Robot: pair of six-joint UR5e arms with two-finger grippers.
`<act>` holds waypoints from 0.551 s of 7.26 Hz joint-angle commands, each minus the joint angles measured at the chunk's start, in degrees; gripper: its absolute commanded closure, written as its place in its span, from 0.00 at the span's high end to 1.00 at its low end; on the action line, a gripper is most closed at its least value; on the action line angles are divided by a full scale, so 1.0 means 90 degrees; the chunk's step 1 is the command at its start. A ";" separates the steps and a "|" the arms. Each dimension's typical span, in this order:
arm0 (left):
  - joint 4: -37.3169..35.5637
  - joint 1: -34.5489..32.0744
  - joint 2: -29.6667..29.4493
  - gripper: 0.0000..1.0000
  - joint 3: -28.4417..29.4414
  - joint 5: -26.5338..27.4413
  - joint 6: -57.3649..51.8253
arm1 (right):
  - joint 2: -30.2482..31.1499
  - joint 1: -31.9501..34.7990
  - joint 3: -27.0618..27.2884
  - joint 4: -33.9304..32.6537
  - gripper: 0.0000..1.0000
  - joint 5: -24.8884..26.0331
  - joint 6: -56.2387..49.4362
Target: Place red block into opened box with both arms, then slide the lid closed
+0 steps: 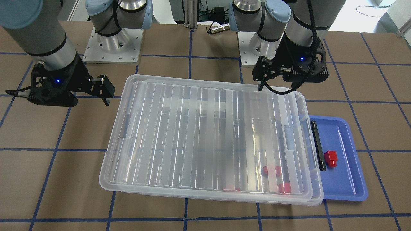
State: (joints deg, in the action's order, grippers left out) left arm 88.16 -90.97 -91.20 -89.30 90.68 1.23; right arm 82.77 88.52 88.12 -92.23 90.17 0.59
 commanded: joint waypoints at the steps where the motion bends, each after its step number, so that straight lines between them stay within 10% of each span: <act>1: 0.0000 0.0000 -0.0003 1.00 0.0000 0.0012 0.0000 | -0.0387 0.0057 0.0052 -0.0277 1.00 -0.0009 0.0012; 4: 0.0000 0.0000 -0.0013 1.00 0.0000 0.0002 0.0000 | -0.0700 0.0115 0.0062 -0.0387 1.00 -0.0029 -0.0007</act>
State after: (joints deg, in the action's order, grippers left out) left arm 88.15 -90.97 -91.29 -89.30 90.71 1.23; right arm 77.67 89.29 88.63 -95.54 90.07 0.57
